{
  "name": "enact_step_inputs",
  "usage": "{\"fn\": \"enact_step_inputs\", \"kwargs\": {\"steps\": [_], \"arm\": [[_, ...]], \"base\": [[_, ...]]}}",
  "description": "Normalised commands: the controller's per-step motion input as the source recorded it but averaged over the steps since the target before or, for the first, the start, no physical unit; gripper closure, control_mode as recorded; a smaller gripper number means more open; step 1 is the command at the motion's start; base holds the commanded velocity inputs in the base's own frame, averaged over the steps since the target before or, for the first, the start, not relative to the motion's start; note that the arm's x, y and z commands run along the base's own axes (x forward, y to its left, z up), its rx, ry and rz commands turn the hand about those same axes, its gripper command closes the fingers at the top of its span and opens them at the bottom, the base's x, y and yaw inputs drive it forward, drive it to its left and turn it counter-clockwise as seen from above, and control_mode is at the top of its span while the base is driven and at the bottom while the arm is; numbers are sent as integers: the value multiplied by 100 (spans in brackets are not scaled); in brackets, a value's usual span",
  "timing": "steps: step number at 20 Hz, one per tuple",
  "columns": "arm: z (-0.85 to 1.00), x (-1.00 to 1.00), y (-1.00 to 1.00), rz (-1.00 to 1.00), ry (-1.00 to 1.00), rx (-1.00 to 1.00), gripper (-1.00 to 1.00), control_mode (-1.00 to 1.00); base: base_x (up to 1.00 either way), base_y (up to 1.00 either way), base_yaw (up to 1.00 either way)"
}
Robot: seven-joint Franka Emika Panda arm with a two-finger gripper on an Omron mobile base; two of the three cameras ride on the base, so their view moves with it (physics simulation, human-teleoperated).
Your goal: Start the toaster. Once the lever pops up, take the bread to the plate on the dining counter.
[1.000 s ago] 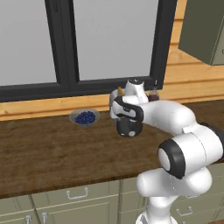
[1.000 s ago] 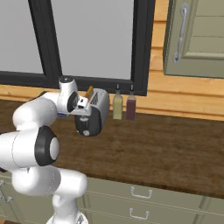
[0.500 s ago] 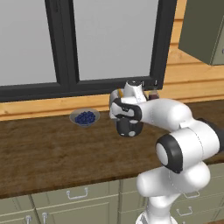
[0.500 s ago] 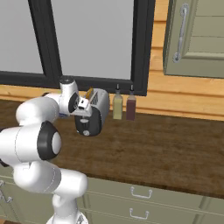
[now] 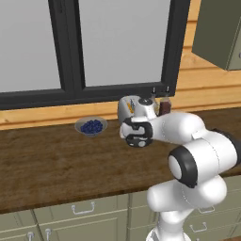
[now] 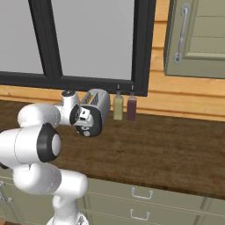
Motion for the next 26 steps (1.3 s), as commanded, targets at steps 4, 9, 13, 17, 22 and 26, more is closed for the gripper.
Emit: {"fn": "enact_step_inputs", "kwargs": {"steps": [4,9,13,17,22,26], "arm": [[-68,-48,-8,0,-9,0,-100,-100],[67,-96,-1,0,-27,5,-100,-100],[100,-73,0,-1,-9,14,-100,-100],[100,-16,0,-3,0,7,-100,-100],[100,-2,0,-9,1,0,-100,-100],[93,-27,-2,-12,0,0,-100,-100]], "base": [[0,0,0],[0,0,0],[0,0,0],[0,0,0],[0,0,0],[0,0,0]]}}
